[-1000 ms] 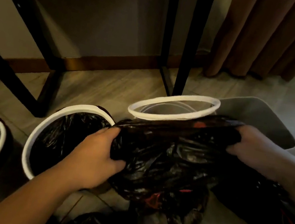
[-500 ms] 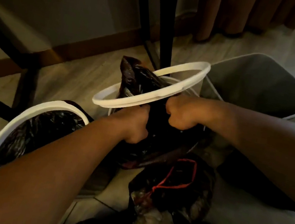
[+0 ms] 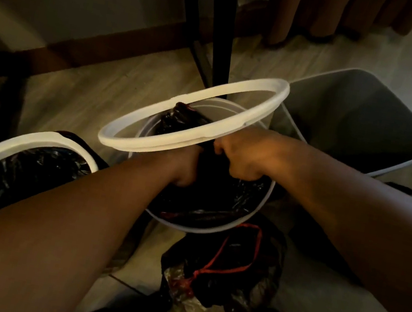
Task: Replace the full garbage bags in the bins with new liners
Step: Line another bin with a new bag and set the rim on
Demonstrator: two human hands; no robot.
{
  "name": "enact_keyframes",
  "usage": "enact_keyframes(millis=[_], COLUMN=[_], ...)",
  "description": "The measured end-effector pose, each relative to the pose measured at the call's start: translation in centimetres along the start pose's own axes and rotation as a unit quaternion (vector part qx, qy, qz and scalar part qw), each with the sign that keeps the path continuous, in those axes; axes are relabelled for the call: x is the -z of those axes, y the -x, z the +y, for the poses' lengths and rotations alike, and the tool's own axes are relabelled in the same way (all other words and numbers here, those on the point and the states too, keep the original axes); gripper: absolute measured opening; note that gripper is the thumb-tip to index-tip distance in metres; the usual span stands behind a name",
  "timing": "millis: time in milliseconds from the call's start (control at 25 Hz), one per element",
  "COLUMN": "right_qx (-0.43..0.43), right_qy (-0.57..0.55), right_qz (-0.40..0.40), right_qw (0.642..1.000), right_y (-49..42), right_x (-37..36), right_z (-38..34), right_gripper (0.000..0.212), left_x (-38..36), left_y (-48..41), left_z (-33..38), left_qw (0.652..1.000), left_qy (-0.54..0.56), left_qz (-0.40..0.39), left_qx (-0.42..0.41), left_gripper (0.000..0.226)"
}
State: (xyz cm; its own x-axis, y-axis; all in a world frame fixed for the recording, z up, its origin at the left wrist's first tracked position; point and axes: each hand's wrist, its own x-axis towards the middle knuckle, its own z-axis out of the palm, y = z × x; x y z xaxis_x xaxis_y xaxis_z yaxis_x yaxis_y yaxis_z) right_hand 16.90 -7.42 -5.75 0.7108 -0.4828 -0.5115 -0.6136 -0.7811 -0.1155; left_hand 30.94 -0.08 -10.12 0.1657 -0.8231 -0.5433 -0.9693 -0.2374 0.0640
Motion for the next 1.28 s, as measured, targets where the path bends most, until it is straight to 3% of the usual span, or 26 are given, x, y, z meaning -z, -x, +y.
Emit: enact_keyframes(millis=[80,160,200,280,360,440,560,600,680,760,840,880,920,960,1040,1080,1160,1280], right_qx=[-0.034,-0.067,-0.069,-0.043,-0.011,-0.015,-0.077,-0.090,-0.079,-0.078,-0.055,-0.047,-0.046,-0.051,-0.048,-0.044,-0.049,-0.083], right_qy=[-0.054,-0.024,0.028,0.124,0.132,0.066,-0.108,-0.118,-0.103,-0.220,-0.439,-0.489,-0.477,-0.416,-0.185,-0.068,0.044,-0.078], right_qz=[0.116,0.198,0.190,0.077,-0.029,0.018,0.223,0.288,0.354,0.297,0.205,0.202,0.220,0.239,0.240,0.255,0.337,0.423], right_qw=[0.991,0.978,0.979,0.988,0.991,0.998,0.966,0.946,0.926,0.926,0.873,0.847,0.850,0.876,0.952,0.963,0.939,0.899], right_y=[2.5,4.0,4.2,3.6,2.4,2.2,4.2,5.0,5.9,6.4,7.2,7.3,7.4,7.1,6.3,6.0,6.4,7.3], right_x=[0.7,0.7,0.8,0.8,0.4,0.9,0.7,0.4,-0.3,-0.1,0.1,0.0,0.0,-0.1,-0.2,-0.6,-1.3,-2.2], right_z=[0.7,0.4,-0.2,-1.6,-2.9,-2.6,-0.6,0.0,1.3,2.6,3.3,3.5,3.3,3.2,2.3,1.7,1.6,3.3], right_gripper=[0.030,0.027,0.026,0.024,0.026,0.024,0.021,0.021,0.024,0.040,0.056,0.059,0.060,0.058,0.050,0.044,0.037,0.034], left_x=[1.1,1.6,1.6,1.4,1.0,1.1,1.8,2.1,1.3,0.5,0.0,0.4,0.7,1.2,2.0,1.9,1.7,-0.1], left_y=[1.2,2.9,3.7,4.8,5.0,5.6,7.1,7.9,9.8,11.6,12.5,12.6,11.9,11.1,9.6,9.1,9.3,11.7], left_z=[-0.4,-1.0,-1.2,-0.9,0.3,1.9,1.0,0.3,-0.9,-0.7,-0.1,0.3,0.1,0.0,0.6,0.9,1.1,0.2], left_qw=[0.997,0.988,0.984,0.983,0.985,0.980,0.965,0.961,0.948,0.930,0.922,0.912,0.908,0.918,0.962,0.967,0.961,0.924], left_qy=[0.062,0.131,0.152,0.136,0.079,0.087,0.096,0.106,0.103,0.090,0.158,0.240,0.291,0.303,0.196,0.160,0.169,0.282], left_qz=[0.055,0.087,0.094,0.118,0.146,0.167,0.238,0.250,0.298,0.356,0.353,0.326,0.284,0.227,0.135,0.150,0.185,0.240], left_qx=[-0.010,-0.002,0.010,0.034,0.050,0.057,0.055,0.058,0.036,0.010,0.034,0.068,0.101,0.117,0.130,0.130,0.113,0.093], left_gripper=[0.043,0.044,0.045,0.037,0.027,0.020,0.009,0.004,0.018,0.030,0.028,0.027,0.026,0.030,0.044,0.045,0.037,0.046])
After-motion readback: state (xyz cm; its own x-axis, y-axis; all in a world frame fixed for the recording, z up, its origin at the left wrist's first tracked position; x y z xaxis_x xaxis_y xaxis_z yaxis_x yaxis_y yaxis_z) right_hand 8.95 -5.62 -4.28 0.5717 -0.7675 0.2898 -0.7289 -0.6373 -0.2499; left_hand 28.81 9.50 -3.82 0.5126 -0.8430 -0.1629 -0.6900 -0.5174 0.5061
